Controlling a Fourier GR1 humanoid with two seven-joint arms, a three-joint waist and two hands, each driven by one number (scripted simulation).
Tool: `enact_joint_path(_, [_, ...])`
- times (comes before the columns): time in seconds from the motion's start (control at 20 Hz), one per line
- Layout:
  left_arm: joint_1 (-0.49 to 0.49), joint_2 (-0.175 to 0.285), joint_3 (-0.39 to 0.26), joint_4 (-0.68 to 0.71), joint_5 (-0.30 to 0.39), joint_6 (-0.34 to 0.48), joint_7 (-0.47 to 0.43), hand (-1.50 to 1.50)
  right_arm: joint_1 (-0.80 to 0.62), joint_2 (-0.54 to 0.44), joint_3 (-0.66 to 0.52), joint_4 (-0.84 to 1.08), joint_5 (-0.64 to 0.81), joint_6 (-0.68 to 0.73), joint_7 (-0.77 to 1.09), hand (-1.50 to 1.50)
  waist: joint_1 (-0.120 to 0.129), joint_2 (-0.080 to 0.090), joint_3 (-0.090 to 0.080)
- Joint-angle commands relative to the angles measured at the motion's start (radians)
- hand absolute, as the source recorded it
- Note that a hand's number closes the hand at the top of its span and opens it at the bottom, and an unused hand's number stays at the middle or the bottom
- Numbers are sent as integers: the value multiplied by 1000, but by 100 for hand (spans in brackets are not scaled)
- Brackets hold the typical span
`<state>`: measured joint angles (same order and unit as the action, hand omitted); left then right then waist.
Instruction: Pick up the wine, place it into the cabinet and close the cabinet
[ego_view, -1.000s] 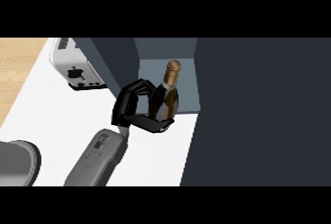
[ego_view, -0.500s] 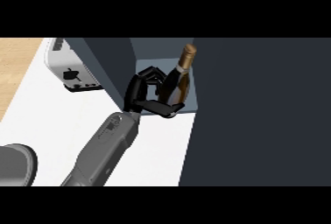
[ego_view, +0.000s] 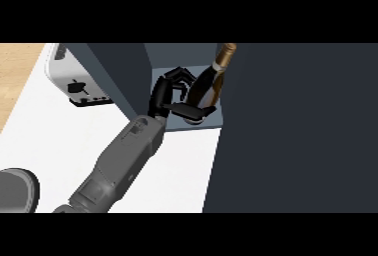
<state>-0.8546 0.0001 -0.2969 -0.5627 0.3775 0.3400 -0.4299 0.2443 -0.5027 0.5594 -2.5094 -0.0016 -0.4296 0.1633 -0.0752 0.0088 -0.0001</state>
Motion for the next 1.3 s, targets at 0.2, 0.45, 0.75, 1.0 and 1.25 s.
enact_joint_path(0.2, [-146, 0, 43, 201, 47, 45, 17, 150, 66, -6, 19, -166, -66, 24, 30, -150, -22, 10, -1])
enact_joint_path(0.45, [-153, 0, 79, 274, 72, 11, -33, 150, 86, -24, 4, -206, -61, 37, 37, -150, -20, 10, -2])
enact_joint_path(0.75, [-222, 0, 119, 355, 87, 30, -51, 150, 104, -8, 12, -138, -83, 61, -27, -150, -33, 20, -1])
enact_joint_path(1.0, [-258, 14, 128, 406, 75, 72, -77, 150, 104, 11, 43, -124, -62, 64, -56, -150, -49, 25, -2])
enact_joint_path(1.25, [-271, 26, 111, 448, 41, 106, -115, -150, 94, -3, 5, -114, -100, 99, -65, -150, -45, 31, -1])
